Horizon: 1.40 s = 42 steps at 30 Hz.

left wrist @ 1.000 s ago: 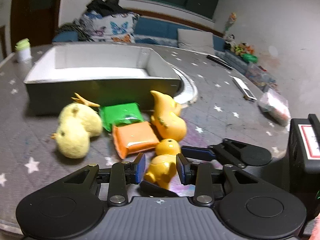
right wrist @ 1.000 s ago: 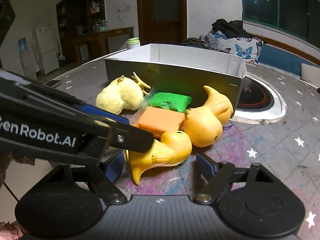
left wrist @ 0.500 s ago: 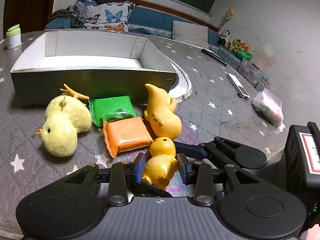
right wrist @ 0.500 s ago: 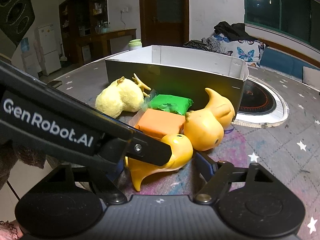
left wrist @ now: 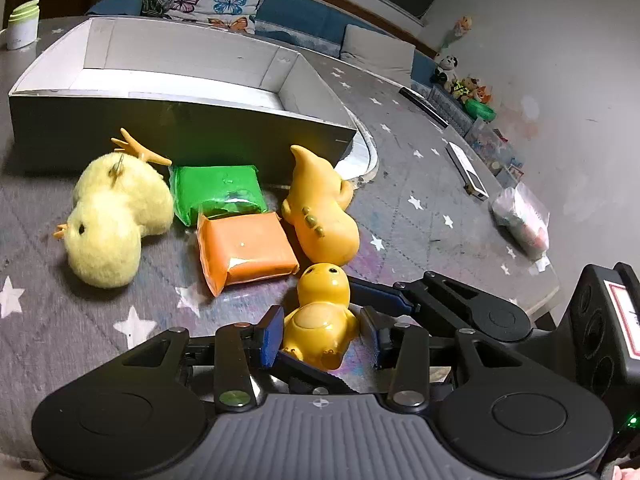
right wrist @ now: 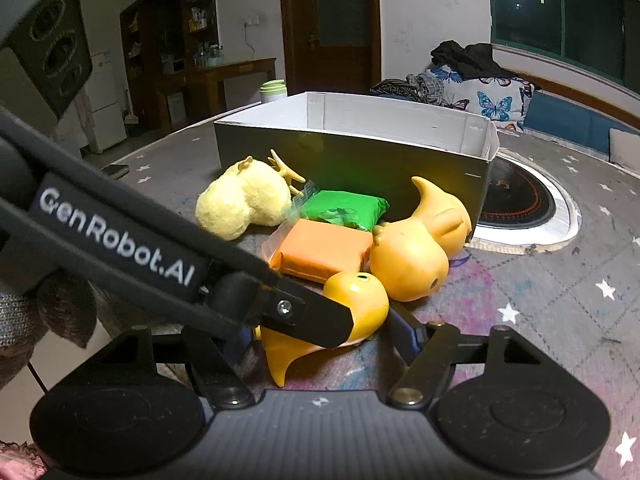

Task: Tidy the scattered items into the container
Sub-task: 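Lift the duck with the left gripper over the white box and open it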

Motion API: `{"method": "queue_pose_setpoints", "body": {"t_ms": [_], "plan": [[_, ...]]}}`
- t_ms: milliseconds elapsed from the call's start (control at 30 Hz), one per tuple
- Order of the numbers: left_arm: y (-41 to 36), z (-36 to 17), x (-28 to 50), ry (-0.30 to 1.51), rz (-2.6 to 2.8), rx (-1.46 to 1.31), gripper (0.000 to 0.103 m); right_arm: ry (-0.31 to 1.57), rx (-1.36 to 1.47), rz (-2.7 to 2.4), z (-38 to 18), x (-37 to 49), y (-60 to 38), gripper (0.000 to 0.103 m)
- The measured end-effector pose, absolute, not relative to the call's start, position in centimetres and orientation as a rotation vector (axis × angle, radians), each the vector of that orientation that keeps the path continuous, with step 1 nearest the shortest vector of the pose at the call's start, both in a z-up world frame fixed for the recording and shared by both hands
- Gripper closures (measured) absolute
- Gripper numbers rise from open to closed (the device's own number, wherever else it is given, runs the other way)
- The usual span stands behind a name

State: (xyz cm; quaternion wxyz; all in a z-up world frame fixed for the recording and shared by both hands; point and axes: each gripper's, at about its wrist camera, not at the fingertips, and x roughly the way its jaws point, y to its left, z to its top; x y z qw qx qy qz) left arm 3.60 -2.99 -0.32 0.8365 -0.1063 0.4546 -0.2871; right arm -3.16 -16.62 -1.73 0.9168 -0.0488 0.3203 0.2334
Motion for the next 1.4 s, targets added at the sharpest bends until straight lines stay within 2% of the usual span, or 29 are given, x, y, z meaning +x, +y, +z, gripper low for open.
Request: {"method": "queue_pose_setpoints", "body": {"t_ms": [367,800,1133,1400], "plan": [[-1.4,3.5,4.1,0.880,-0.630,-0.257,0.059,0.625,-0.100,0.552,1.8,-2.6,-16.7,0.031],[3.4,8.0,13.3,0.817,-0.519,-0.326,0.059,0.553,-0.199,0.670,6.8,7.4,-12.8,0.031],[8.3,5.4,23.3,0.950,-0.449,-0.468,0.060,0.666,-0.216,0.757,5.9,18.0,-8.1,0.031],[8.3,3.1,25.6,1.003,-0.417,-0.435,0.060,0.819,-0.210,0.801,2.8,23.2,-7.2,0.031]]}}
